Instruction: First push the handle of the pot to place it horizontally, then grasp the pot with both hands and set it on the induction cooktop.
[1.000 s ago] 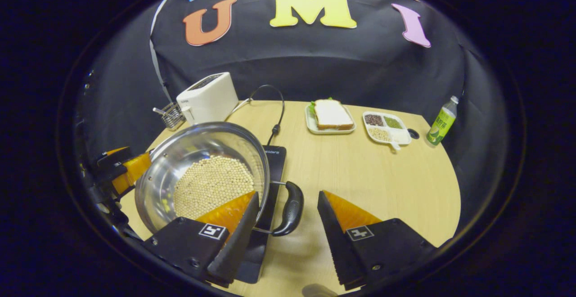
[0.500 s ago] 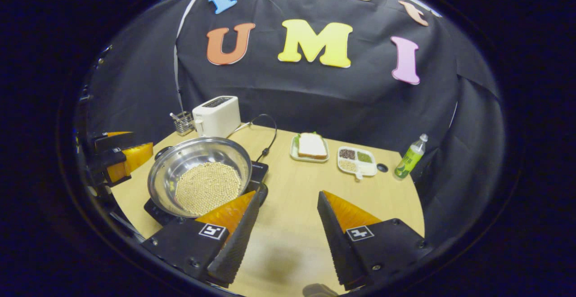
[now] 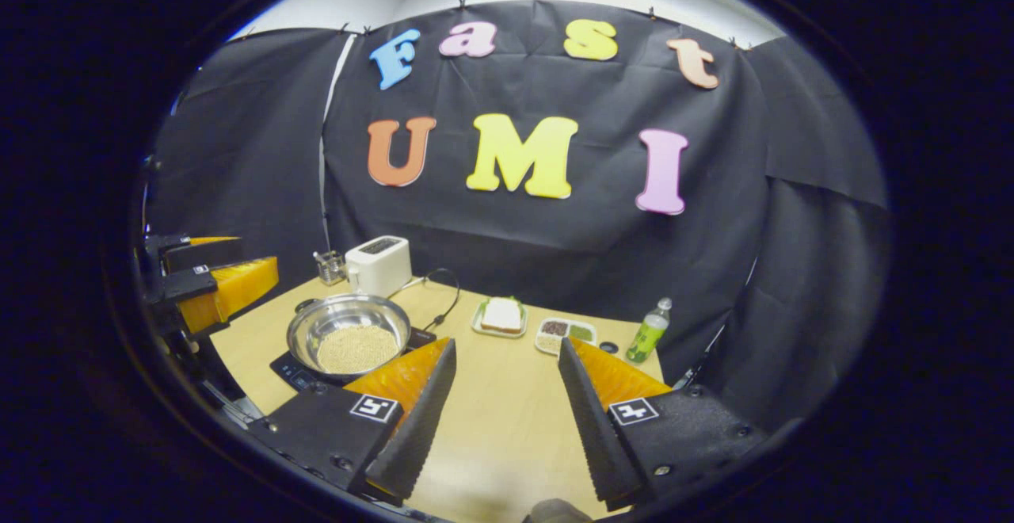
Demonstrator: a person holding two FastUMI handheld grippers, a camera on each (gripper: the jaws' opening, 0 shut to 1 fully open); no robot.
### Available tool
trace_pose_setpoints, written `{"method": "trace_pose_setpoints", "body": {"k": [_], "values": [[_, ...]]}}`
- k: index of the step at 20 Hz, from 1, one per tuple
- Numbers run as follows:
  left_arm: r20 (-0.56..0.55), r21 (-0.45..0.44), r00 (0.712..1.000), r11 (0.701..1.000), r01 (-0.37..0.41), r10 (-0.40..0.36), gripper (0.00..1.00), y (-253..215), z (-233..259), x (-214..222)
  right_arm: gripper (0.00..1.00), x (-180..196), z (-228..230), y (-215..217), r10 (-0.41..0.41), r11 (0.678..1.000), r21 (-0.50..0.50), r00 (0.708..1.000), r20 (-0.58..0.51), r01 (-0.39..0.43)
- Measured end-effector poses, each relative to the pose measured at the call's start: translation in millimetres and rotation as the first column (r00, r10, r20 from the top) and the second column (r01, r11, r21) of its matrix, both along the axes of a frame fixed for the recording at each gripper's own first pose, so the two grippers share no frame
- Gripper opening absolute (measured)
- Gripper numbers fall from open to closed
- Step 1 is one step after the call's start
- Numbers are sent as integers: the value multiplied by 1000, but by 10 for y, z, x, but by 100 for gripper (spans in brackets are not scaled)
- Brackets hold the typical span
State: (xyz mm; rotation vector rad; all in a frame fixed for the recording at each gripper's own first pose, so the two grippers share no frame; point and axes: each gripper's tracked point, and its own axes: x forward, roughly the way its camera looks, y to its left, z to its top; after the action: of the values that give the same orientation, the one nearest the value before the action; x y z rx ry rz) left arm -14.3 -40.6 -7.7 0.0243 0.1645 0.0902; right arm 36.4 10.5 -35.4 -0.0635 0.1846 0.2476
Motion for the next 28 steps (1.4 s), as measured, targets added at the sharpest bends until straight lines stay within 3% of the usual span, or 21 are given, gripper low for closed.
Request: {"method": "trace_pose_setpoints", "body": {"k": [3, 5, 21, 28], "values": [[69, 11, 998, 1000, -7, 7, 96, -270, 348, -164, 86, -198, 329, -422, -28, 999, 17, 997, 76, 27], [98, -2, 995, 1000, -4, 4, 96, -423, 494, -225, 100, -323, 452, -675, -43, 999, 38, 994, 104, 39], [192, -35, 979, 996, 78, -70, 96, -1225, 964, -279, 99, -707, 629, -1878, -241, 960, 179, 963, 123, 218], [188, -37, 979, 996, 82, -74, 96, -1303, 939, -270, 99, -768, 682, -1979, -257, 957, 174, 957, 137, 233]]}}
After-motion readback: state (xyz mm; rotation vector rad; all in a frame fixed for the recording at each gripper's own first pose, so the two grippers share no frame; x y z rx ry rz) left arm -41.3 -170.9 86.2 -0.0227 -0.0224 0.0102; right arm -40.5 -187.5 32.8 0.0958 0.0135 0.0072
